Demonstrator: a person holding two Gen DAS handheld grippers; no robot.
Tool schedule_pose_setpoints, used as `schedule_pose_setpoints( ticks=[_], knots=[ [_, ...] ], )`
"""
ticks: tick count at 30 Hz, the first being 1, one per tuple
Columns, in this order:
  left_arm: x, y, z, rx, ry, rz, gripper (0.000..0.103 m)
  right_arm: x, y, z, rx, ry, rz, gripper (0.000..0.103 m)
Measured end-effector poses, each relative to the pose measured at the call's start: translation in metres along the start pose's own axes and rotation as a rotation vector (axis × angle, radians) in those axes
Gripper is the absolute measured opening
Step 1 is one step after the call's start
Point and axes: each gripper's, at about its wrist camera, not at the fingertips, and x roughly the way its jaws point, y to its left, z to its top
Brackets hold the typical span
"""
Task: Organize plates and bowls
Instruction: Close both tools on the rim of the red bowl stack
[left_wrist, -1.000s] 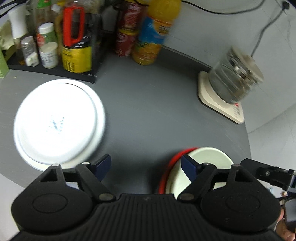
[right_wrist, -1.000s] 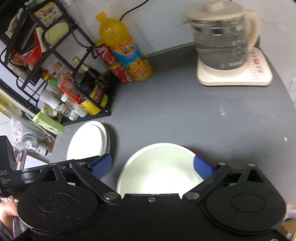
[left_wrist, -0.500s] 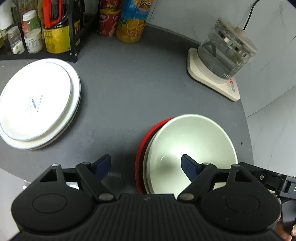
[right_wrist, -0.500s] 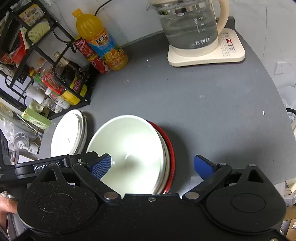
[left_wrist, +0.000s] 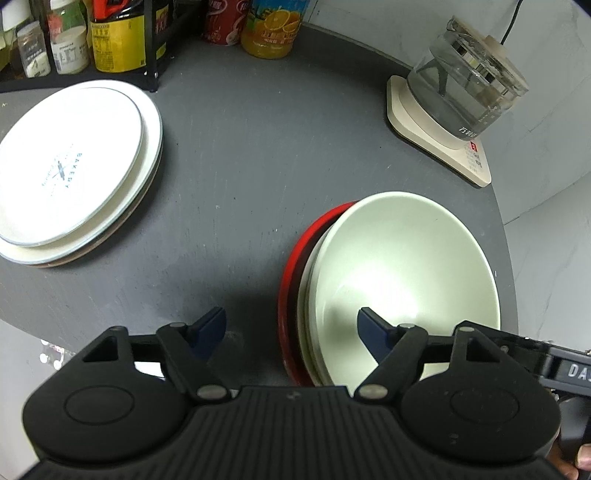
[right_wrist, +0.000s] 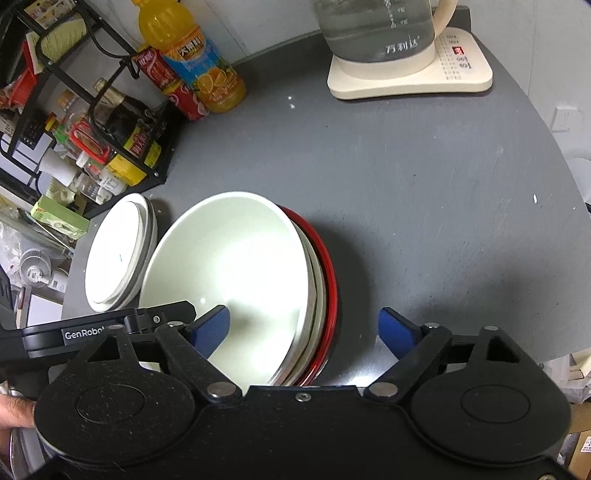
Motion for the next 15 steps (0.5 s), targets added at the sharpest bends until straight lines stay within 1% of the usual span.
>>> schedule_pose_setpoints(
  ticks=[2,3,4,7,9,11,13,15],
  knots=[
    [0.003,0.002,-0.001,-0.013,0.017,-0.002,0.065,0.005,-0.002,-0.001,0.004,0.013,0.001,0.073],
    [0.005,0.003,-0.001,-0.022,0.027,-0.007,0.059,0.007,-0.003,-0.001,0.008,0.023,0.005,0.071],
    [0.006,0.004,-0.001,-0.032,0.037,-0.011,0.056,0.009,-0.004,-0.002,0.010,0.033,0.006,0.066],
    [0.010,0.005,-0.004,-0.040,0.059,-0.021,0.044,0.016,-0.005,-0.005,0.009,0.060,0.000,0.059],
    [0.013,0.006,-0.006,-0.049,0.065,-0.027,0.040,0.020,-0.006,-0.006,0.008,0.077,0.000,0.055],
    [0.015,0.007,-0.008,-0.064,0.076,-0.039,0.038,0.023,-0.007,-0.007,0.008,0.088,0.004,0.045],
    [0.015,0.007,-0.009,-0.070,0.075,-0.060,0.031,0.025,-0.009,-0.008,0.012,0.099,-0.007,0.037],
    [0.015,0.006,-0.009,-0.072,0.075,-0.061,0.030,0.026,-0.010,-0.007,0.009,0.095,-0.013,0.036]
  ],
)
